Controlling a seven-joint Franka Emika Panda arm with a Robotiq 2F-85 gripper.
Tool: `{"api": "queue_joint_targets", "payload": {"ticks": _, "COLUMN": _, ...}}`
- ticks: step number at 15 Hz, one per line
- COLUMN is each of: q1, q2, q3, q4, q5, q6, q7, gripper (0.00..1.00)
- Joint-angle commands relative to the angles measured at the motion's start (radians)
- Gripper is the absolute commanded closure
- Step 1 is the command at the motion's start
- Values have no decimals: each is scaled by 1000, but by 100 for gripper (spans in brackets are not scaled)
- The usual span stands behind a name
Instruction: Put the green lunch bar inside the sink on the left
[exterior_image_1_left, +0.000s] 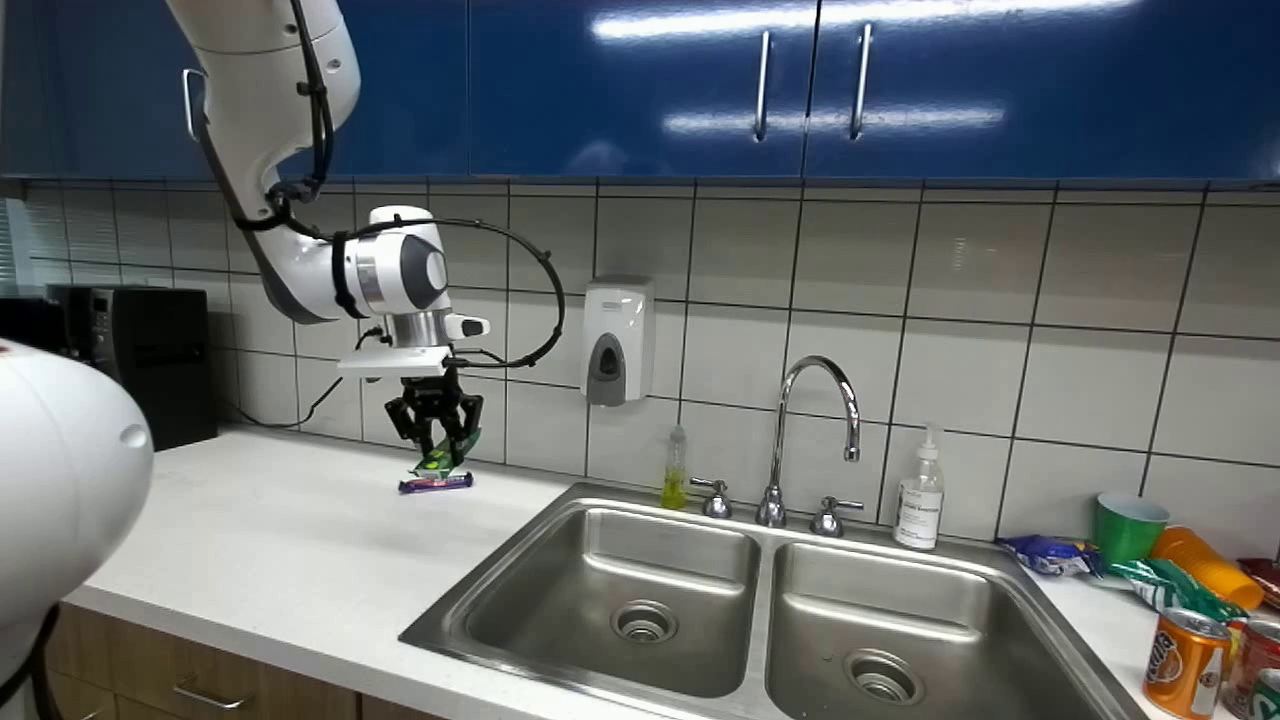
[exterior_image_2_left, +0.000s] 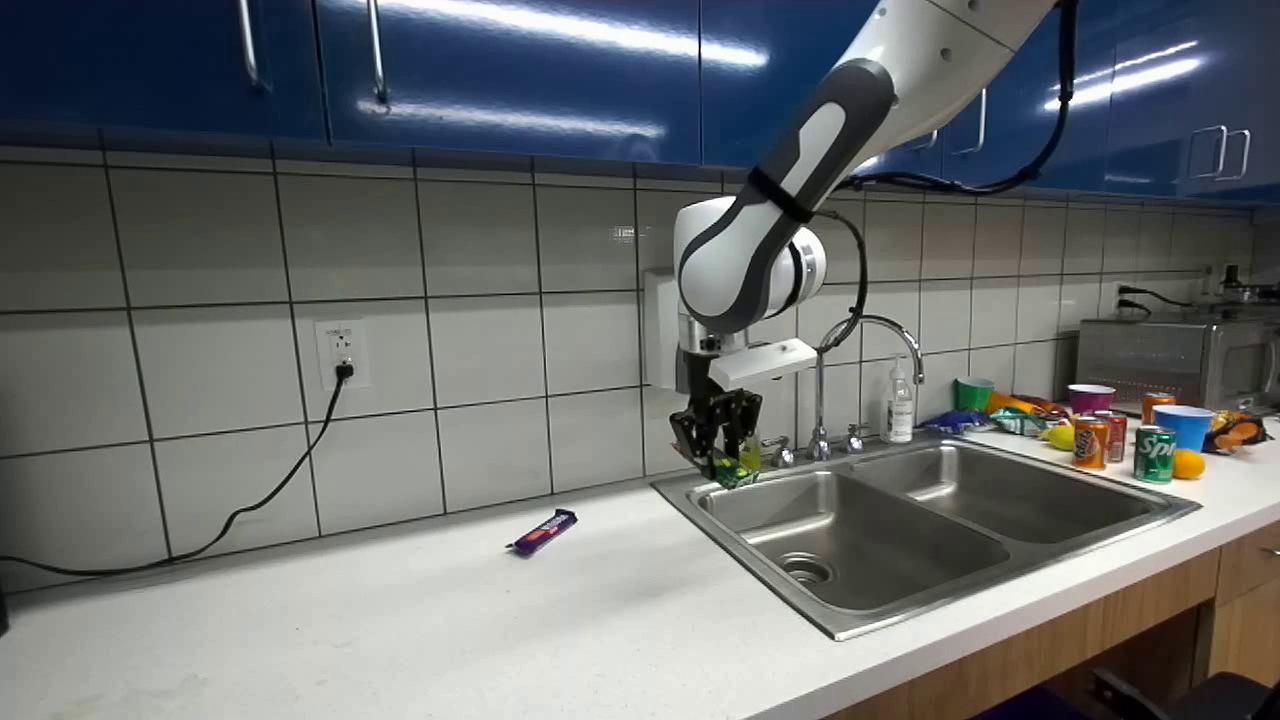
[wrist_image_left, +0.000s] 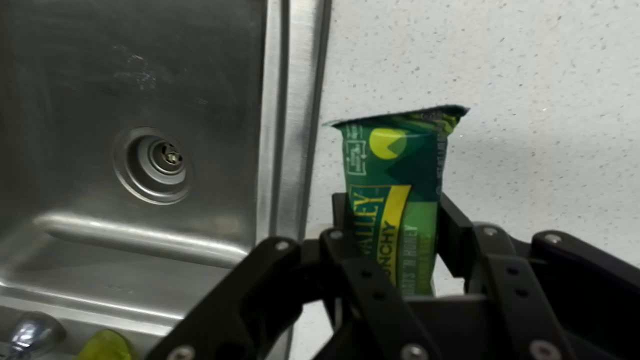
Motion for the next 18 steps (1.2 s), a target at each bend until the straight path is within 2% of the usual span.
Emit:
{"api": "queue_joint_targets", "payload": {"ticks": 1, "q1": -55, "q2": -86, "q3": -18, "q4": -48, "q5": -28, "q6": -38, "q7": 42, "gripper": 83}}
{"api": "queue_joint_targets", "payload": {"ticks": 10, "q1": -176, "q2": -142, "q3": -83, "q4": -80, "q5": -62, "q6": -30, "q7": 69, "gripper": 83}}
{"api": "queue_joint_targets", "payload": {"ticks": 18, "q1": -238, "q2": -112, "q3": -126, "q4": -81, "q5": -66, "q6": -8, "q7": 92, "gripper": 83}}
